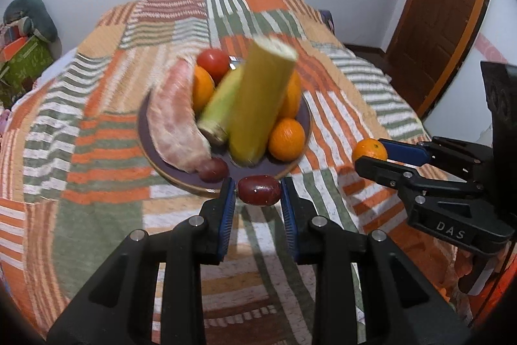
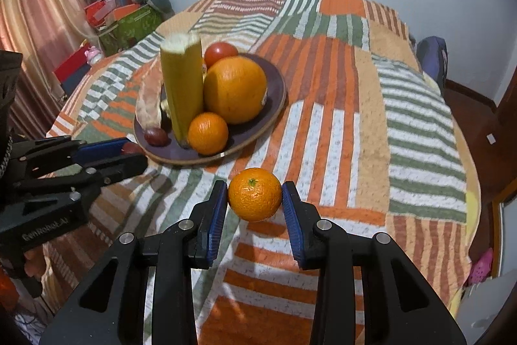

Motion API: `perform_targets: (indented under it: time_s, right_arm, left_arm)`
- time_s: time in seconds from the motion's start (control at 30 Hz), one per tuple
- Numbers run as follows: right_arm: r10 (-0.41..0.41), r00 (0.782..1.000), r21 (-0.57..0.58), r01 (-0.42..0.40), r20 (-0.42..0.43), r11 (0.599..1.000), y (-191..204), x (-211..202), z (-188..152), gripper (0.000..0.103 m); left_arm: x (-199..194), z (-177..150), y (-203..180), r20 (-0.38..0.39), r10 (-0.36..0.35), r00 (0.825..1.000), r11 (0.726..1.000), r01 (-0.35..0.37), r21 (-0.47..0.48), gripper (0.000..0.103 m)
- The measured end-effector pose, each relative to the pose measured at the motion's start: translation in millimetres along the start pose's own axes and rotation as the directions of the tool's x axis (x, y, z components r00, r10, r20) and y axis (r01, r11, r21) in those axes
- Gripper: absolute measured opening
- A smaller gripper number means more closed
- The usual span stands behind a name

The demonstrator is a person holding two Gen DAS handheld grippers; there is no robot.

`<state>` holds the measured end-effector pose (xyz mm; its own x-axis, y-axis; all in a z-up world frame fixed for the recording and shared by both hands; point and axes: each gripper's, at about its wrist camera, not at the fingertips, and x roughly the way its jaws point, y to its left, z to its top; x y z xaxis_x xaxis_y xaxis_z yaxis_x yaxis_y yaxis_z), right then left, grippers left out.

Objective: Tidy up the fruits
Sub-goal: 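Grasp the second mandarin with the right tool while the left tool grasps the second date, then carry the mandarin and date onto the plate and open both tools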

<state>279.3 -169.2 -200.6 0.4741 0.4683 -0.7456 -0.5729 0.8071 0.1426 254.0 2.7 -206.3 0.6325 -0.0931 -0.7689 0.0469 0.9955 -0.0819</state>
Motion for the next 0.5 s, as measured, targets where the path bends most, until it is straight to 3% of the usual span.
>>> perform_targets:
  time_s: [0.5]
  right_arm:
    - [-0.02,0.994,-0.031,0.023,0.109,0.999,7.9,-11.0,50.2,0.032]
  left_arm:
    - [-25.4,29.4,44.3,0.102,0.053,0.993,0.997,-0.048,-0.052,0.028]
